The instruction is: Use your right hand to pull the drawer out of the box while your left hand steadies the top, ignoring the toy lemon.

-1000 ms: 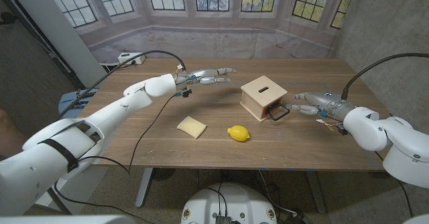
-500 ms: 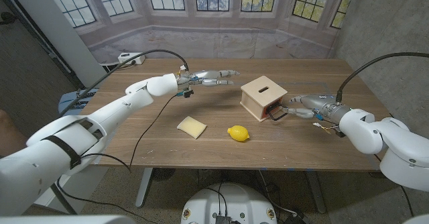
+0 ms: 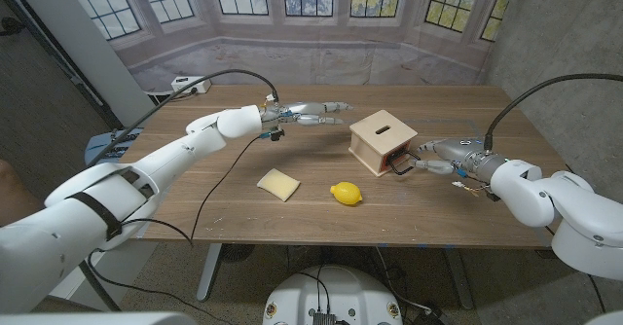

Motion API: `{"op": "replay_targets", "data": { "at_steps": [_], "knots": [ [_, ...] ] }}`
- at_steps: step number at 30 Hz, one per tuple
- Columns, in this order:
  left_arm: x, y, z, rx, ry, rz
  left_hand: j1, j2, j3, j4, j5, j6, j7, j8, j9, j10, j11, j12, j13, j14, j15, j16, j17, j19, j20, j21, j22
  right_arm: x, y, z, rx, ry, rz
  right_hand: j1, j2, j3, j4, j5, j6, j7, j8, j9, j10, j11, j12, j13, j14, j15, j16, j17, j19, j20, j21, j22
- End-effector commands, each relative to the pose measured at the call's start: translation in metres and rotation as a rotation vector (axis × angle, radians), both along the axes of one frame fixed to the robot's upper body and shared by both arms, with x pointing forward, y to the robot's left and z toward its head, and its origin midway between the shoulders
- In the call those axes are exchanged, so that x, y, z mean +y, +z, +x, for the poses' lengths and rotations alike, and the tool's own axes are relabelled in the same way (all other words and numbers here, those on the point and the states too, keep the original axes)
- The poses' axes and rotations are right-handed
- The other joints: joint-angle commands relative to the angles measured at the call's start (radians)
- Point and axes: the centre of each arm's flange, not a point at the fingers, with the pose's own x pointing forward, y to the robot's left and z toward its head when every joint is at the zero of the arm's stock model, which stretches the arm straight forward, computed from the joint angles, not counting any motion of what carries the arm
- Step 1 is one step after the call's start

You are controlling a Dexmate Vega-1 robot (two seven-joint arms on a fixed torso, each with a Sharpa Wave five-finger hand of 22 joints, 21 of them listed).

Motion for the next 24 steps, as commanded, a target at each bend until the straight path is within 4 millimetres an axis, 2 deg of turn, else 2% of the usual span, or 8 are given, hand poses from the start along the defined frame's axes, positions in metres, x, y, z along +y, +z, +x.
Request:
{"op": "replay_targets", "data": {
  "at_steps": [1,20,24],
  "knots": [
    [-0.011,0.0,0.0,-0.005,-0.019,0.025,-0.007,-0.001,0.003,0.006,0.005,-0.002,-0.003,0.001,0.004,-0.009,0.003,0.001,0.003,-0.002,-0.005,0.006,0.003,0.004,0.0,0.006,0.003,0.008,-0.004,0.0,0.019,0.037,-0.03,-0.01,-0.001,0.006,0.006,0.008,0.005,0.001,-0.002,0.002,0.0,0.009,0.0,0.003,0.003,-0.095,-0.005,0.001,0.0,-0.01,0.006,0.004],
    [-0.02,-0.002,0.006,0.007,-0.035,0.051,-0.011,-0.002,0.004,0.007,0.006,-0.012,-0.01,-0.001,0.003,-0.012,-0.001,0.001,0.002,-0.002,-0.006,0.006,0.003,0.003,-0.001,0.008,0.003,0.024,-0.007,0.015,0.035,0.082,-0.071,-0.014,0.001,0.008,0.005,0.014,0.002,0.001,-0.004,0.001,-0.007,0.001,-0.002,0.002,-0.015,-0.092,-0.012,-0.002,-0.001,-0.021,0.006,0.004],
    [-0.021,-0.002,0.007,0.009,-0.04,0.057,-0.012,-0.002,0.005,0.008,0.006,-0.011,-0.01,0.0,0.003,-0.011,-0.002,0.001,0.002,-0.002,-0.006,0.006,0.003,0.002,-0.001,0.008,0.003,0.027,-0.008,0.016,0.038,0.086,-0.084,-0.015,0.001,0.008,0.005,0.014,0.0,0.0,-0.005,0.001,-0.01,0.006,-0.003,0.002,-0.016,-0.092,-0.013,-0.002,-0.001,-0.022,0.006,0.004]
  ]
}}
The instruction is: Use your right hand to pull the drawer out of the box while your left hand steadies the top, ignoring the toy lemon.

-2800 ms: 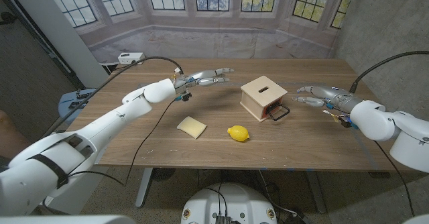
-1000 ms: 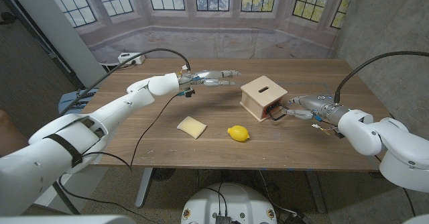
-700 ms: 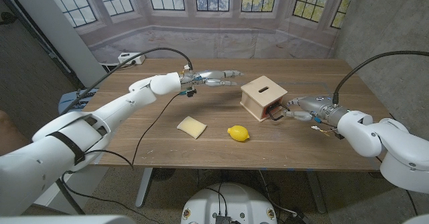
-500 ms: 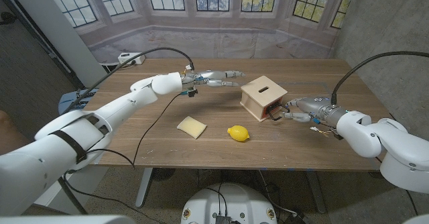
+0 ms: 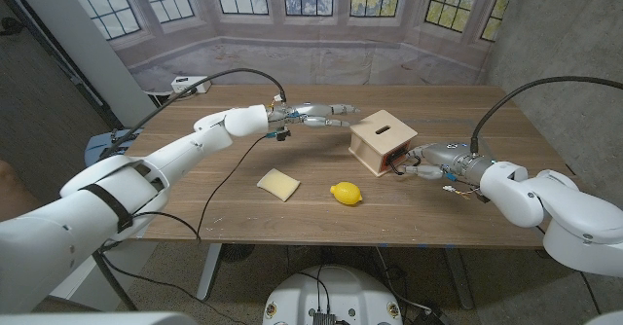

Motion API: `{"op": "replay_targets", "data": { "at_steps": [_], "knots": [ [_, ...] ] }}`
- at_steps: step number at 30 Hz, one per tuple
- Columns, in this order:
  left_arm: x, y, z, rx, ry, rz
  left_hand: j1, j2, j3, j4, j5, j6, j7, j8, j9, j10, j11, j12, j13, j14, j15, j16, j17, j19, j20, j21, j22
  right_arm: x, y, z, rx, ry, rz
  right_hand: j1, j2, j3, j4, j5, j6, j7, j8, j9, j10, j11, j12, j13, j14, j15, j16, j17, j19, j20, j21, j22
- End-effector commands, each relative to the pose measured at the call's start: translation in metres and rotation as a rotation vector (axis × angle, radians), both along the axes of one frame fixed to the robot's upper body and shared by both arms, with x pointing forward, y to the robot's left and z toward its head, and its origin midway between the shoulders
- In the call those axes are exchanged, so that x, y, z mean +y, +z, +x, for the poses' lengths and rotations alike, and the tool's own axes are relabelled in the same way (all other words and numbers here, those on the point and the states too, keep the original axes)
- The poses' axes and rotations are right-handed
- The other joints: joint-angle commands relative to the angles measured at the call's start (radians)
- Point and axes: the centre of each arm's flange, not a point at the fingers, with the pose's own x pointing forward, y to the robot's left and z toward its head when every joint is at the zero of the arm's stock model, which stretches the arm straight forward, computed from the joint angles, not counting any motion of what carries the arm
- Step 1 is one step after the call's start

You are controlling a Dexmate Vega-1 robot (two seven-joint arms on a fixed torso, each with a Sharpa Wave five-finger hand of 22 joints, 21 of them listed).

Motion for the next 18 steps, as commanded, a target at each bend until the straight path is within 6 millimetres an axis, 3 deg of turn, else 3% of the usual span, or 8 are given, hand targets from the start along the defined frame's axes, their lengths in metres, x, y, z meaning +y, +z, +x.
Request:
{"op": "replay_targets", "data": {
  "at_steps": [1,18],
  "knots": [
    [-0.005,0.0,0.004,0.007,-0.009,0.022,-0.008,0.002,0.002,0.005,0.006,-0.002,-0.002,0.0,0.003,-0.011,-0.001,0.002,0.002,-0.002,-0.005,0.006,0.003,0.002,-0.001,0.008,0.003,0.009,-0.002,0.005,0.013,0.023,-0.037,-0.011,-0.003,0.003,-0.001,0.007,0.0,0.0,-0.001,0.003,-0.005,0.0,-0.003,0.002,-0.006,-0.092,0.0,-0.001,0.004,-0.016,0.006,0.003],
    [-0.011,-0.003,-0.001,-0.005,-0.034,0.038,-0.011,0.002,0.003,0.005,0.007,-0.004,-0.002,0.0,0.003,-0.009,-0.003,0.003,0.002,0.001,-0.01,0.007,0.002,0.003,-0.001,0.009,0.003,0.017,-0.009,0.016,0.047,0.041,-0.068,-0.013,-0.003,0.004,-0.002,0.009,-0.005,0.002,-0.003,0.003,-0.018,0.003,-0.005,0.002,-0.016,-0.086,-0.003,-0.002,-0.001,-0.017,0.005,0.003]
  ]
}}
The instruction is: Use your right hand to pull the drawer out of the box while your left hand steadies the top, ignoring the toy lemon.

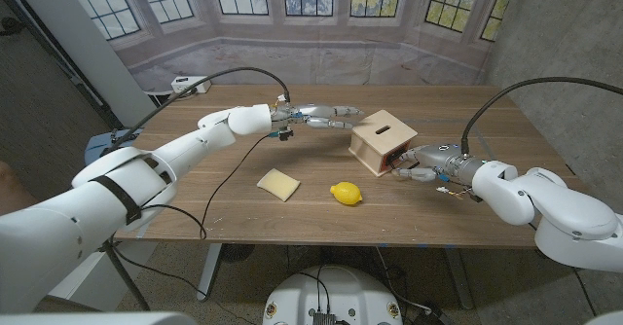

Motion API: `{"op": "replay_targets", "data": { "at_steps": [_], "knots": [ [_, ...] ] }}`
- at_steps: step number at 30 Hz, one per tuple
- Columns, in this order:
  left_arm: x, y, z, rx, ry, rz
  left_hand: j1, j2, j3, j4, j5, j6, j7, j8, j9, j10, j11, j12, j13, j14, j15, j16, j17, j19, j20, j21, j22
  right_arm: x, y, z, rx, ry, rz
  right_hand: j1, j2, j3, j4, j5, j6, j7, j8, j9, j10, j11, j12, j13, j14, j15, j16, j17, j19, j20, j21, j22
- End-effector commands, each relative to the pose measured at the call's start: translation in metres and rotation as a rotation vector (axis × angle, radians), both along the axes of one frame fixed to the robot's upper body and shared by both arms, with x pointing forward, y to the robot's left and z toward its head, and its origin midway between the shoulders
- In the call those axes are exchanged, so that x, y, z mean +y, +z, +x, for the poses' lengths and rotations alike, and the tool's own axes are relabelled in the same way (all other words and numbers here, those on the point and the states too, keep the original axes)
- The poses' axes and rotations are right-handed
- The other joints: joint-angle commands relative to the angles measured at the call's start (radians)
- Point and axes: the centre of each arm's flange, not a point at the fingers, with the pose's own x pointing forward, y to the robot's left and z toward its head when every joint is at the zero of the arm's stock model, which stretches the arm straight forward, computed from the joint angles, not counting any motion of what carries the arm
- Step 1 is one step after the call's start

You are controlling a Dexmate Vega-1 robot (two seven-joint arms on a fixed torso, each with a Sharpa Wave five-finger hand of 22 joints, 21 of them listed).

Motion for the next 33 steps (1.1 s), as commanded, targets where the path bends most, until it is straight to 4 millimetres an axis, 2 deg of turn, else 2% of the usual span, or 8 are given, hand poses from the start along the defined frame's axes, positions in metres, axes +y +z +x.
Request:
{"op": "replay_targets", "data": {
  "at_steps": [1,14,33],
  "knots": [
    [-0.003,-0.003,-0.003,-0.006,-0.01,0.012,-0.008,-0.002,0.003,0.005,0.007,-0.004,-0.003,0.0,0.003,-0.003,0.003,0.003,0.002,-0.001,-0.008,0.007,0.002,0.003,-0.002,0.004,0.003,0.009,-0.005,0.01,0.027,0.023,-0.04,-0.008,0.003,0.004,-0.002,0.01,-0.005,0.002,-0.003,0.003,-0.005,-0.005,-0.006,0.002,-0.006,-0.087,-0.003,0.003,-0.001,-0.017,0.005,0.003],
    [-0.004,-0.007,-0.009,-0.009,-0.006,0.02,-0.009,-0.002,0.004,0.005,0.007,-0.003,-0.002,0.001,0.003,-0.001,0.003,0.004,0.002,0.0,-0.009,0.007,0.002,0.004,-0.002,0.005,0.003,0.012,-0.005,0.022,0.031,0.056,-0.057,-0.009,0.003,0.006,-0.004,0.011,-0.006,0.001,-0.003,0.003,-0.01,-0.007,-0.005,0.002,-0.009,-0.085,-0.003,0.002,-0.004,-0.015,0.004,0.003],
    [-0.017,-0.005,-0.008,-0.008,-0.028,0.06,-0.011,-0.002,0.005,0.005,0.007,-0.001,-0.002,0.003,0.003,0.002,0.003,0.005,0.002,0.003,-0.01,0.008,0.002,0.004,-0.002,0.005,0.003,0.0,-0.018,0.012,0.051,0.057,-0.057,-0.01,0.003,0.007,-0.006,0.013,-0.007,0.001,-0.003,0.003,-0.013,-0.009,-0.004,0.002,-0.01,-0.084,-0.002,0.001,-0.004,-0.016,0.005,0.003]
  ]
}}
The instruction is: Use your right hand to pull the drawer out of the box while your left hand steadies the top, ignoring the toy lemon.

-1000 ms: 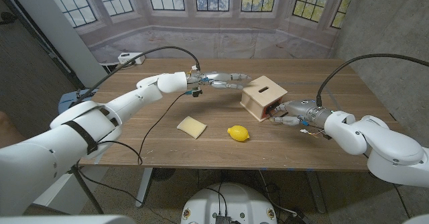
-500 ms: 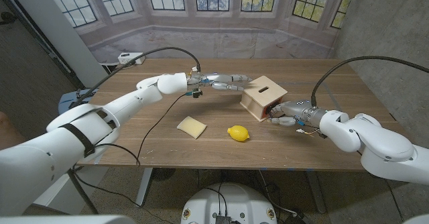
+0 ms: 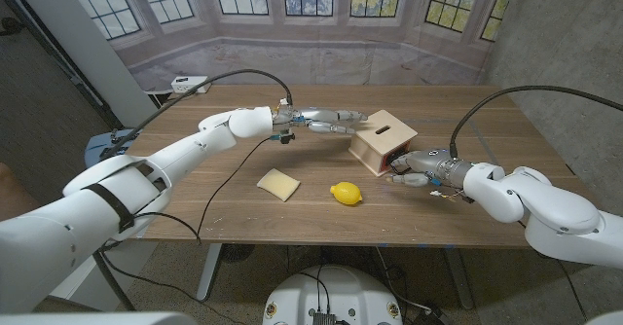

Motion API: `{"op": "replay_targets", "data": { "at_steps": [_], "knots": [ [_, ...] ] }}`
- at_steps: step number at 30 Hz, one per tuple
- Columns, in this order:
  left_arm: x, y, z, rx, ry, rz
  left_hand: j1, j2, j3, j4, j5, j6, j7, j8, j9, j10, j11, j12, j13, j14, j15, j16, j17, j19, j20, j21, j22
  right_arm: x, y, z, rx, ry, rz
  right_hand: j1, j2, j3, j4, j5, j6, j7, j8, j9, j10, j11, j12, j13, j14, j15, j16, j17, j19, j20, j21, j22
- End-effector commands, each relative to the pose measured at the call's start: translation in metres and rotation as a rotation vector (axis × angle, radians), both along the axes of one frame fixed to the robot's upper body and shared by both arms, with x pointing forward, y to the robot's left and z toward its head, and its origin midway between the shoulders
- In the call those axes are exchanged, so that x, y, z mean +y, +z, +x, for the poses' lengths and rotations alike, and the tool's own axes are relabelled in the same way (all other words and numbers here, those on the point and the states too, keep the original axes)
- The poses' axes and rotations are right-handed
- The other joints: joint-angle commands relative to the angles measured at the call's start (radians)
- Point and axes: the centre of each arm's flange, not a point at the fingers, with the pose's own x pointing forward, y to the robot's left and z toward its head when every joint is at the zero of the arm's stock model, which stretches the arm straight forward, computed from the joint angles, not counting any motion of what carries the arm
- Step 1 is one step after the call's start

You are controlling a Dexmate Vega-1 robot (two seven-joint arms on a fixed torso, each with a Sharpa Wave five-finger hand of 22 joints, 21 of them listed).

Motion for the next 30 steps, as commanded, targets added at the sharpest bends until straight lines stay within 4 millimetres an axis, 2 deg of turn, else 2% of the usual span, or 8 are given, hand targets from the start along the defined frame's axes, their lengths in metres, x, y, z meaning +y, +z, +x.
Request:
{"op": "replay_targets", "data": {
  "at_steps": [1,20,30],
  "knots": [
    [-0.01,0.003,0.001,-0.004,-0.016,0.029,-0.007,0.002,0.002,0.003,0.003,-0.002,-0.002,0.002,0.003,0.002,0.002,0.006,0.002,-0.003,-0.003,0.004,0.002,0.004,-0.002,0.005,0.003,-0.006,-0.005,-0.002,0.009,0.002,0.003,-0.007,-0.001,0.003,-0.002,0.005,-0.003,-0.003,-0.002,0.005,-0.003,0.001,-0.003,0.002,-0.003,-0.077,0.002,0.001,-0.004,-0.016,0.005,0.003],
    [-0.016,0.007,0.009,0.004,-0.018,0.056,-0.01,0.001,0.003,0.003,0.003,0.0,-0.004,0.003,0.003,0.004,0.0,0.006,0.002,0.0,-0.005,0.004,0.002,0.004,-0.002,0.005,0.003,-0.012,0.014,0.011,-0.01,0.003,-0.007,-0.007,-0.001,0.005,-0.004,0.007,-0.003,-0.002,-0.002,0.005,-0.004,0.002,-0.002,0.002,-0.002,-0.077,0.003,0.001,0.001,-0.018,0.008,0.003],
    [-0.02,0.009,0.011,0.004,-0.018,0.07,-0.011,0.001,0.004,0.003,0.003,0.002,-0.004,0.004,0.003,0.006,-0.001,0.007,0.002,0.001,-0.005,0.004,0.002,0.005,-0.001,0.006,0.003,-0.016,0.011,0.013,0.0,-0.001,-0.013,-0.007,-0.001,0.006,-0.006,0.008,-0.003,-0.002,-0.002,0.005,-0.005,0.001,-0.001,0.002,-0.001,-0.077,0.003,0.0,0.002,-0.018,0.008,0.003]
  ]
}}
